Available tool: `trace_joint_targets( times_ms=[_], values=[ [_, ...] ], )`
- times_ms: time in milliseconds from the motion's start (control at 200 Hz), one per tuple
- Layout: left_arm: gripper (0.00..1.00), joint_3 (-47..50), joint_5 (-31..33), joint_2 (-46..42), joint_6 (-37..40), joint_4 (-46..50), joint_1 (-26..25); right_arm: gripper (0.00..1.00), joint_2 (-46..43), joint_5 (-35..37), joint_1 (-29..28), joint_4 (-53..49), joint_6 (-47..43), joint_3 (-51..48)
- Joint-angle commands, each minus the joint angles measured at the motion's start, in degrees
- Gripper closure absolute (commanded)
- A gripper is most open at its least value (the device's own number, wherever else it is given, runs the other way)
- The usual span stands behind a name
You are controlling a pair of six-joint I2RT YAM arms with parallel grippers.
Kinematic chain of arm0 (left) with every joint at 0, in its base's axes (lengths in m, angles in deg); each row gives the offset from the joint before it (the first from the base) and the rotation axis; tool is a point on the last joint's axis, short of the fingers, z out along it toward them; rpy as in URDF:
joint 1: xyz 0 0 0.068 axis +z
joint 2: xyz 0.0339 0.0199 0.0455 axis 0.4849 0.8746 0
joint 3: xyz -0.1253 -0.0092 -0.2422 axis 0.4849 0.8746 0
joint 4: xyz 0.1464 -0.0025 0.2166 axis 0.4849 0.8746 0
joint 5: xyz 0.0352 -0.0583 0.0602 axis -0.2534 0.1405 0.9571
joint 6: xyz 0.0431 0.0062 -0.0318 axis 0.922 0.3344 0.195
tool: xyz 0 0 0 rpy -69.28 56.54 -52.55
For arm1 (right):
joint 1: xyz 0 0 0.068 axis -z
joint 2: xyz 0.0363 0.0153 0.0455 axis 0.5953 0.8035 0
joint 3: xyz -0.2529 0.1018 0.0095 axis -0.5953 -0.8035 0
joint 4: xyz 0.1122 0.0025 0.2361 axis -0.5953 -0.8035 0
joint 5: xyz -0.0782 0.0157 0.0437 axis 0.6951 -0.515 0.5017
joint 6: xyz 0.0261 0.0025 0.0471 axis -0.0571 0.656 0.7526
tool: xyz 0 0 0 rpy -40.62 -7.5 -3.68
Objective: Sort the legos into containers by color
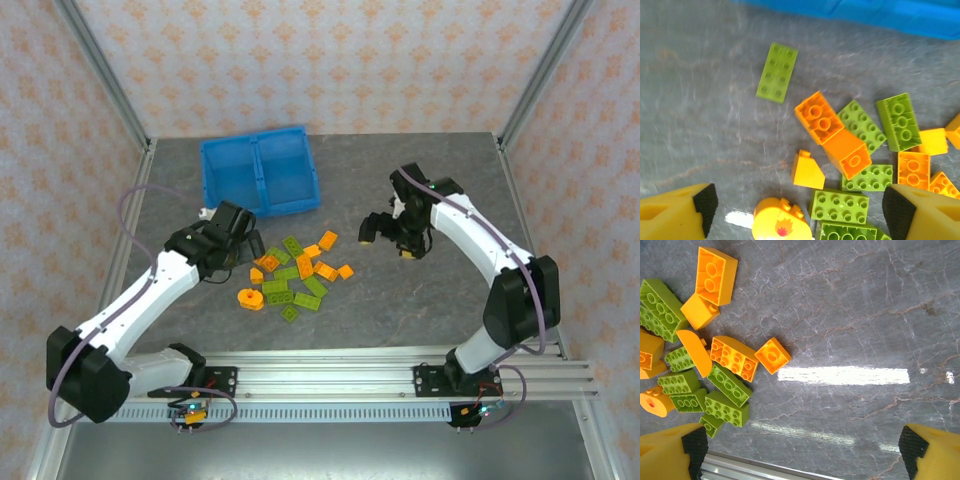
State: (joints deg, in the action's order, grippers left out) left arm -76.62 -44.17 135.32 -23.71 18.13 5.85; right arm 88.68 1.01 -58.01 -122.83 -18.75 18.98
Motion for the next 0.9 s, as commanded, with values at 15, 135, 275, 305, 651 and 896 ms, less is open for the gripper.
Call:
trace_joint_targets(
  times_ms=[15, 135, 275, 305, 651, 896],
  values=[
    [0.17, 2.36, -7.31, 4.05, -12.23, -0.28, 5.32, 0.01, 1.78, 1.19, -0.24, -3.99, -1.17, 3.94],
    [0.19, 1.66, -5.84, 6.86, -12.19, -3.63, 8.92, 0.01, 2.55, 1.98, -0.27, -4.74, -1.75, 4.57],
    [0.20, -6.75, -4.50, 17.65, -2.14, -1.88, 11.16, 0.01, 2.68, 2.07, -0.29, -4.21, -0.75, 3.84],
    [0.20, -9.69, -3.73, 20.69, 0.68, -0.07, 11.17, 0.01, 2.63, 1.98, -0.36, -4.29, -0.64, 3.76],
    [0.33, -22.76, 0.53, 38.19, 14.92, 5.36, 11.79, 0.01, 2.15, 4.70, -0.36, -5.71, -0.55, 3.84],
    [0.43, -19.33, -1.59, 41.09, 17.09, 0.67, 12.34, 0.01, 0.89, 5.78, -0.32, -6.04, -0.44, 2.78]
  ],
)
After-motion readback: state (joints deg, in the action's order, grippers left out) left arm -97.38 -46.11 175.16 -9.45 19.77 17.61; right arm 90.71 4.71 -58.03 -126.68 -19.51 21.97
